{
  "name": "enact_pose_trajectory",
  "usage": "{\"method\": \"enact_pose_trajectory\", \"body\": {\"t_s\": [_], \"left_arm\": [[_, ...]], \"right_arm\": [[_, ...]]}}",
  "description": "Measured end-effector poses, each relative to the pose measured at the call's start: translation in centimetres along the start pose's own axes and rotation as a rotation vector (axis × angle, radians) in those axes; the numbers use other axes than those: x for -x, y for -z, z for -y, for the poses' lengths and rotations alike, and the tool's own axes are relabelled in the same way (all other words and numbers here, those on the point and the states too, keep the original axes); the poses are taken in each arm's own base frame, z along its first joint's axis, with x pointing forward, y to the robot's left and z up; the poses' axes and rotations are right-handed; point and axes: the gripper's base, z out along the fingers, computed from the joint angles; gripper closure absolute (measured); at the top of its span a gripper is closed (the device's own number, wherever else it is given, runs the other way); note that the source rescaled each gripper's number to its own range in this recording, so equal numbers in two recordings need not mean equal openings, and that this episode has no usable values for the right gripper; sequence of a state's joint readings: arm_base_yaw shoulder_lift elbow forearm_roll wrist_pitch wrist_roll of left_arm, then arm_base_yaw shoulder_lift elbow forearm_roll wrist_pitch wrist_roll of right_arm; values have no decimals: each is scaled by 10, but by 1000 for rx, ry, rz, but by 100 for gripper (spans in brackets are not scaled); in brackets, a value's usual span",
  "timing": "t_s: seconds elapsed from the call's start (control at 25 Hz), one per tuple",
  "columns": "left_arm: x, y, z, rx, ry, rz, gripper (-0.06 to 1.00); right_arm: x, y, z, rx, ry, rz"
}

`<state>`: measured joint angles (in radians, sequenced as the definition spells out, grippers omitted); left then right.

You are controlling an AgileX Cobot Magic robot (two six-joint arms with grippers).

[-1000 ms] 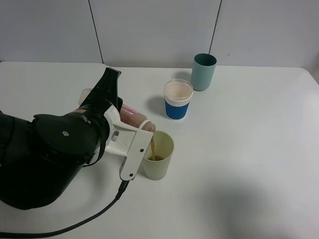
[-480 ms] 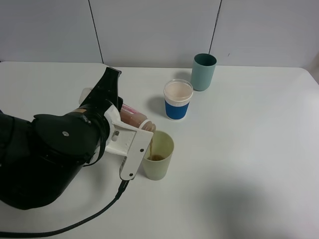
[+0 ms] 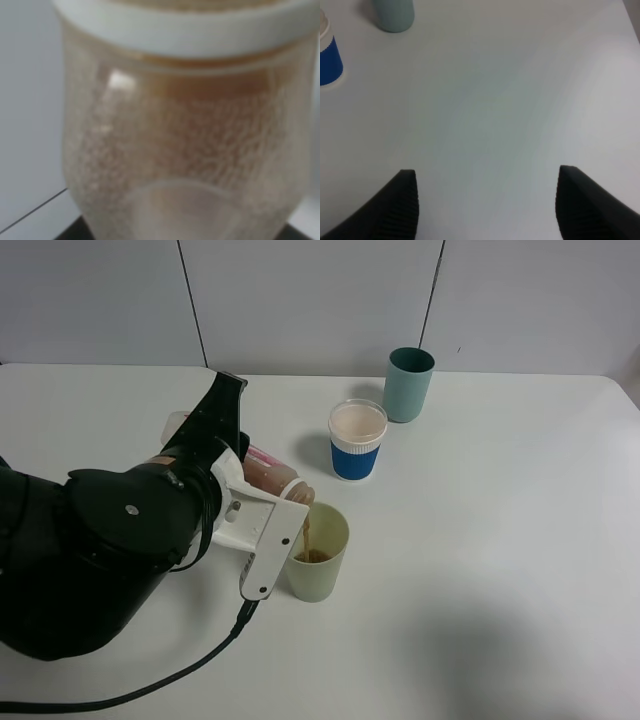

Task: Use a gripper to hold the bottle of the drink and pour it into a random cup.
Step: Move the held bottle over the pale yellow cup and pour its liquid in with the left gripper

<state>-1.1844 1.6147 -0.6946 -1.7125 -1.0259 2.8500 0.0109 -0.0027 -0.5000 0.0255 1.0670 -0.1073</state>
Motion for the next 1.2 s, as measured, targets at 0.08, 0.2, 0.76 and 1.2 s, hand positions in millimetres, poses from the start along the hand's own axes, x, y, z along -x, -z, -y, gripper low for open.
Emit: {"method": "enact_pose_trajectory", "body": {"t_s": [0.08, 0.2, 0.76, 1.2], "left_arm": [[0, 0, 0, 4, -2, 1, 94], [0, 0, -1, 11, -7, 0, 94], [0, 0, -3, 35, -20, -5, 94], [0, 0, -5, 59, -35, 1, 94]], "right_arm": [[0, 0, 0, 0, 0, 0], [0, 0, 0, 0, 0, 0], [0, 0, 0, 0, 0, 0], [0, 0, 0, 0, 0, 0]]}}
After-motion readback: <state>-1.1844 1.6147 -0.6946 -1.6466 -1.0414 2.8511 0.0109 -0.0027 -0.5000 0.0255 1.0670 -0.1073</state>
